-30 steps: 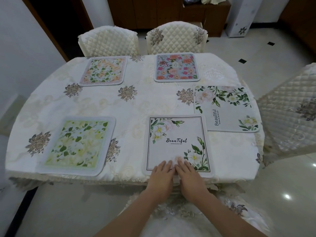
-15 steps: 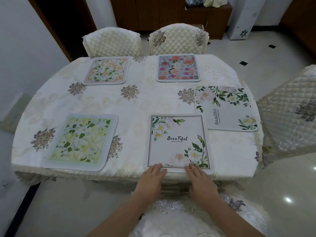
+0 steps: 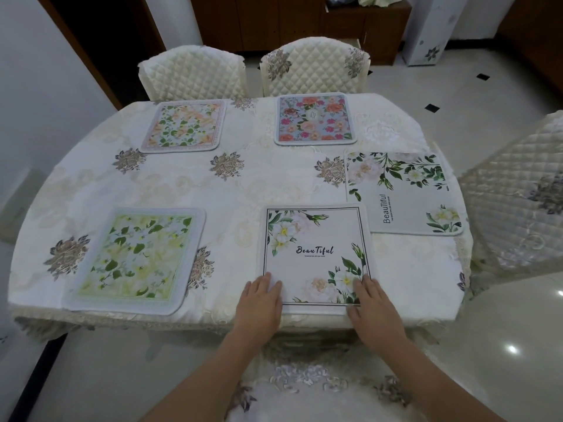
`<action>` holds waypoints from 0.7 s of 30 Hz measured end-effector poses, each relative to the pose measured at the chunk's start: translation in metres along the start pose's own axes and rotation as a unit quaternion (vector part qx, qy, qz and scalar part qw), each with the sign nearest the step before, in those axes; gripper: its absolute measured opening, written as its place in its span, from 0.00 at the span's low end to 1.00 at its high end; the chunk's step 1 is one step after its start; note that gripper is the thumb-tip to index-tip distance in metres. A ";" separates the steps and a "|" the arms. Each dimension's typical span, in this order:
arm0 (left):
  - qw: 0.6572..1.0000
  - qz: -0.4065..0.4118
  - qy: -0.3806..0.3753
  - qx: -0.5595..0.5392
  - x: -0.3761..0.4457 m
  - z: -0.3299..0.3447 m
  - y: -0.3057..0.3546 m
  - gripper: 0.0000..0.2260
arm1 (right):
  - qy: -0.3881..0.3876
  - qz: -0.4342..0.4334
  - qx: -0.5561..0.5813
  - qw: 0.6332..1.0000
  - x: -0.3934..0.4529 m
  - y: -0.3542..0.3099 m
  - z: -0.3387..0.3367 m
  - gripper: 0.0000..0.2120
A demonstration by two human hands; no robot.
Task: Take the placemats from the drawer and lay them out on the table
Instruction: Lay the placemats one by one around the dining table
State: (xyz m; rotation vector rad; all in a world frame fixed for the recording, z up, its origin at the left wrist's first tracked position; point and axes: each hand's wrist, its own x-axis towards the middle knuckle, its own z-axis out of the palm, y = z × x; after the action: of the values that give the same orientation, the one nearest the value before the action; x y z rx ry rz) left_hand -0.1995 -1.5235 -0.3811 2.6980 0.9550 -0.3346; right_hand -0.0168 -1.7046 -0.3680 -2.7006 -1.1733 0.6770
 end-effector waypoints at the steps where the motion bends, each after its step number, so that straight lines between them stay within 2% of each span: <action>1: 1.000 0.000 0.001 -0.003 0.008 -0.002 -0.002 0.22 | 0.002 0.001 0.009 1.000 0.009 0.000 -0.003 0.29; 11: 1.000 -0.002 -0.005 -0.016 0.082 -0.027 -0.004 0.22 | -0.011 0.011 0.034 0.999 0.093 0.000 -0.034 0.28; 16: 0.999 -0.020 0.000 -0.027 0.091 -0.031 0.004 0.21 | 0.011 0.037 0.088 0.995 0.107 0.002 -0.041 0.26; 21: 0.999 -0.035 -0.014 -0.008 0.098 -0.038 0.011 0.19 | 0.007 0.008 0.044 0.999 0.107 0.010 -0.037 0.29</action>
State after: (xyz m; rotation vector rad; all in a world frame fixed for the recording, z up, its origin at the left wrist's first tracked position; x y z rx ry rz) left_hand -0.1132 -1.4628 -0.3735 2.6432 1.0421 -0.3765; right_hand 0.0704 -1.6327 -0.3759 -2.6406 -1.0924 0.6934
